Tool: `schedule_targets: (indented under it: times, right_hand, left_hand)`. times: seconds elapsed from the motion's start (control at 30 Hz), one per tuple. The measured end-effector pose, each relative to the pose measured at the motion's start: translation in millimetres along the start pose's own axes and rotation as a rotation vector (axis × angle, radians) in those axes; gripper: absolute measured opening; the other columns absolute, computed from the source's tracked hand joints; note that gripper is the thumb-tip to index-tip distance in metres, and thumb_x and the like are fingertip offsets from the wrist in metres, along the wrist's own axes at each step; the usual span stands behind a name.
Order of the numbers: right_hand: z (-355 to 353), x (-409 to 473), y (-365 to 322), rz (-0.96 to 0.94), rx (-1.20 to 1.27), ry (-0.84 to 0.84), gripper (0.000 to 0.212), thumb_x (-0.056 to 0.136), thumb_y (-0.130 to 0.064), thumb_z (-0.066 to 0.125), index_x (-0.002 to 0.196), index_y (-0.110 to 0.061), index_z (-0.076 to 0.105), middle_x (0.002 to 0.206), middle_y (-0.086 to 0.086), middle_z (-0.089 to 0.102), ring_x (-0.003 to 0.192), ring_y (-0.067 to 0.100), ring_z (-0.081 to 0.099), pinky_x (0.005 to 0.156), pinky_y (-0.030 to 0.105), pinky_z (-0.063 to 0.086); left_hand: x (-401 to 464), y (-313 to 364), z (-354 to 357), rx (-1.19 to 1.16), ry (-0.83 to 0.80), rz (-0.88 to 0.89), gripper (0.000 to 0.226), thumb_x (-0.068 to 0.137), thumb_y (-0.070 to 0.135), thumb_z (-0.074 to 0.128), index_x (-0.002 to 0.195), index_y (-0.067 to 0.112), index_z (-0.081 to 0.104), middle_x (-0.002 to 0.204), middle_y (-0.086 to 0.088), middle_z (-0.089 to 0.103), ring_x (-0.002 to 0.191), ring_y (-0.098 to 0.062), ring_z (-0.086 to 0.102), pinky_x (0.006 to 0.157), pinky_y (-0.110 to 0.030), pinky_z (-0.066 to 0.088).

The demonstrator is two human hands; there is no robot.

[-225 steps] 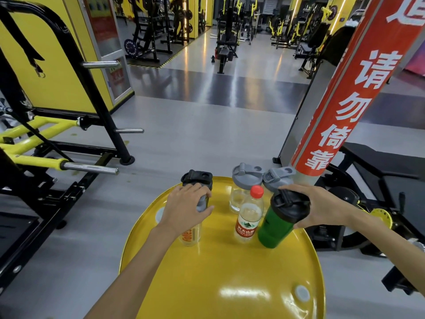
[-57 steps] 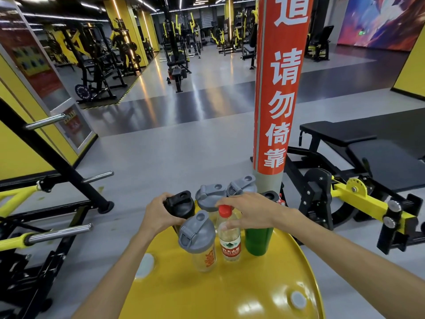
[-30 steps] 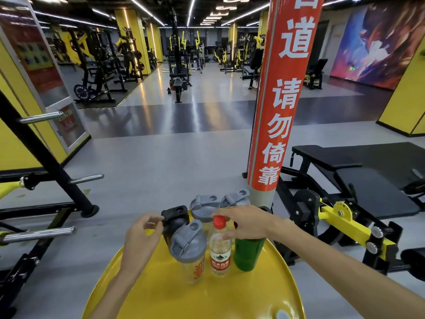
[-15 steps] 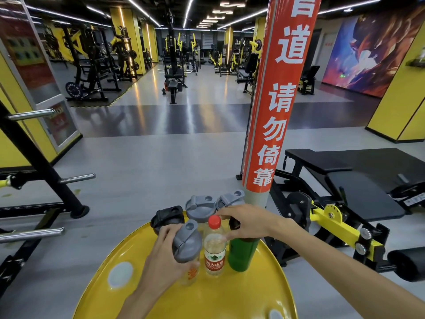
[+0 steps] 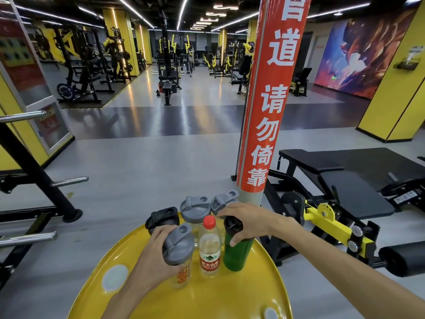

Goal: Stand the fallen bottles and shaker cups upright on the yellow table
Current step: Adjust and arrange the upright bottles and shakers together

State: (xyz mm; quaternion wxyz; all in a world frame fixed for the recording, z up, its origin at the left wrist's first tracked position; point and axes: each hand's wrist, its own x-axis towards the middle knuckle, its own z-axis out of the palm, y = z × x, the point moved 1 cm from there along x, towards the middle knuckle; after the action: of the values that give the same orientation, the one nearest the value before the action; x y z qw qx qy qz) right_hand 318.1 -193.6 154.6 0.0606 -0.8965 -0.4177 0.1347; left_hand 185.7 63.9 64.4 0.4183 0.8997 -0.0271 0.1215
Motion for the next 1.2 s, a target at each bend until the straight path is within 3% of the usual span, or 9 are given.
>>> schedule_targets:
  times: [0.3, 0.47, 0.7, 0.83, 0.97, 1.03, 1.1, 1.2]
  right_hand:
    - [-3.2, -6.9, 13.4, 0.051, -0.086, -0.084, 0.105, 0.064, -0.042, 0.088, 0.149, -0.039, 0.026, 0.148, -0.003, 0.038, 0.136, 0.024, 0.037, 0.105, 0.044, 0.04]
    - [-3.9, -5.3, 12.6, 0.071, -0.088, -0.039, 0.099, 0.063, -0.039, 0.089, 0.145, -0.035, 0.034, 0.137, -0.001, 0.047, 0.125, 0.024, 0.046, 0.094, 0.04, 0.046]
    - [-7.4, -5.0, 12.9, 0.049, -0.098, -0.04, 0.097, 0.063, -0.037, 0.089, 0.145, -0.032, 0.037, 0.137, 0.0, 0.047, 0.125, 0.024, 0.046, 0.095, 0.042, 0.048]
    - [-7.1, -4.2, 12.6, 0.052, -0.098, -0.058, 0.097, 0.064, -0.036, 0.089, 0.145, -0.033, 0.035, 0.139, 0.001, 0.046, 0.127, 0.025, 0.044, 0.097, 0.045, 0.048]
    - [-8.5, -4.3, 11.6, 0.046, -0.082, -0.104, 0.101, 0.066, -0.037, 0.089, 0.148, -0.031, 0.031, 0.143, 0.002, 0.042, 0.131, 0.026, 0.041, 0.103, 0.046, 0.043]
    - [-11.1, -2.4, 9.2, 0.037, -0.082, -0.107, 0.1, 0.068, -0.042, 0.087, 0.149, -0.03, 0.03, 0.143, 0.002, 0.043, 0.132, 0.026, 0.041, 0.105, 0.045, 0.041]
    - [-14.9, 0.4, 1.7, 0.008, -0.074, -0.074, 0.099, 0.069, -0.049, 0.084, 0.15, -0.029, 0.031, 0.145, 0.001, 0.045, 0.133, 0.027, 0.043, 0.107, 0.046, 0.041]
    - [-19.2, 8.6, -16.5, -0.052, -0.072, -0.022, 0.096, 0.072, -0.051, 0.082, 0.15, -0.028, 0.032, 0.146, 0.002, 0.048, 0.131, 0.026, 0.046, 0.104, 0.044, 0.043]
  left_hand:
    - [-3.6, -4.8, 2.6, -0.033, 0.05, 0.003, 0.092, 0.05, 0.023, 0.095, 0.125, 0.044, 0.046, 0.128, 0.028, 0.045, 0.117, 0.008, 0.045, 0.081, -0.008, 0.045]
    - [-3.0, -6.4, 7.0, -0.048, 0.066, -0.018, 0.095, 0.047, 0.02, 0.096, 0.126, 0.039, 0.048, 0.128, 0.023, 0.048, 0.115, 0.01, 0.046, 0.082, -0.015, 0.046]
    - [-6.1, -6.9, 11.4, -0.081, 0.084, -0.044, 0.097, 0.05, 0.014, 0.097, 0.13, 0.039, 0.048, 0.133, 0.023, 0.047, 0.118, 0.011, 0.044, 0.088, -0.023, 0.047]
    - [-7.8, -5.6, 11.7, -0.088, 0.078, -0.052, 0.099, 0.051, 0.011, 0.097, 0.131, 0.041, 0.046, 0.134, 0.025, 0.046, 0.118, 0.013, 0.044, 0.083, -0.013, 0.046]
    - [-8.7, -0.6, 8.4, -0.08, 0.057, -0.057, 0.101, 0.05, 0.024, 0.1, 0.129, 0.052, 0.042, 0.129, 0.039, 0.041, 0.116, 0.014, 0.044, 0.081, -0.012, 0.048]
    - [-10.2, 4.4, 5.7, -0.026, 0.066, -0.065, 0.101, 0.051, 0.044, 0.098, 0.133, 0.053, 0.04, 0.133, 0.04, 0.038, 0.116, 0.01, 0.047, 0.082, -0.023, 0.052]
    - [-10.6, 11.1, 2.0, 0.056, 0.103, -0.073, 0.1, 0.055, 0.063, 0.089, 0.139, 0.05, 0.036, 0.136, 0.038, 0.038, 0.114, 0.005, 0.048, 0.082, -0.032, 0.054]
    - [-4.5, 21.2, -3.6, 0.078, 0.15, -0.082, 0.084, 0.066, 0.071, 0.074, 0.138, 0.049, 0.038, 0.134, 0.034, 0.041, 0.113, -0.001, 0.05, 0.081, -0.031, 0.054]
